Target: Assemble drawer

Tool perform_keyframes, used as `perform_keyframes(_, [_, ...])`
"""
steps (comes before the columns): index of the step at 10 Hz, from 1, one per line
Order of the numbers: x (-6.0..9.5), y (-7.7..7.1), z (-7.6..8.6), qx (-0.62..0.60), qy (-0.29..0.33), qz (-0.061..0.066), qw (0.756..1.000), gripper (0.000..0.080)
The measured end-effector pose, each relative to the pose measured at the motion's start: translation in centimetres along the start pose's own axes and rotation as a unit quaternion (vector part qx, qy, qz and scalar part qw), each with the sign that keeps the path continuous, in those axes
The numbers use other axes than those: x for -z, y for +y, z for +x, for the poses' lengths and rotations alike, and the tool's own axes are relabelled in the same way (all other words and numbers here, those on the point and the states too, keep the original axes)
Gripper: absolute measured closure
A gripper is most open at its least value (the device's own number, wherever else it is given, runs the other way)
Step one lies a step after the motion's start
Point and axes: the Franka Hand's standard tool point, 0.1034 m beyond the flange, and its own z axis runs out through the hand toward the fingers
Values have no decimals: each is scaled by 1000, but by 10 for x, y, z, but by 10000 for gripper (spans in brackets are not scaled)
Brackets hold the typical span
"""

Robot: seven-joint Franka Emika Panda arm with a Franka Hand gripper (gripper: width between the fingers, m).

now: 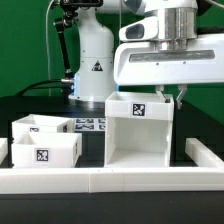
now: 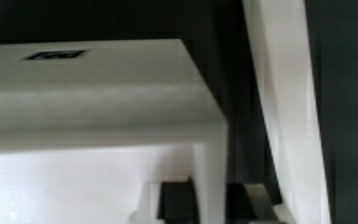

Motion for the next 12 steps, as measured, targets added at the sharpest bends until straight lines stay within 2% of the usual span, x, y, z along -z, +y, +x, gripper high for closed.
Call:
perform_keyframes(5, [0, -4, 20, -141, 8, 14, 990, 761])
perform_keyframes(8, [3, -9, 20, -205, 7, 23, 978, 761])
perform_keyframes(12, [1, -15, 21, -336, -6, 37, 941, 761])
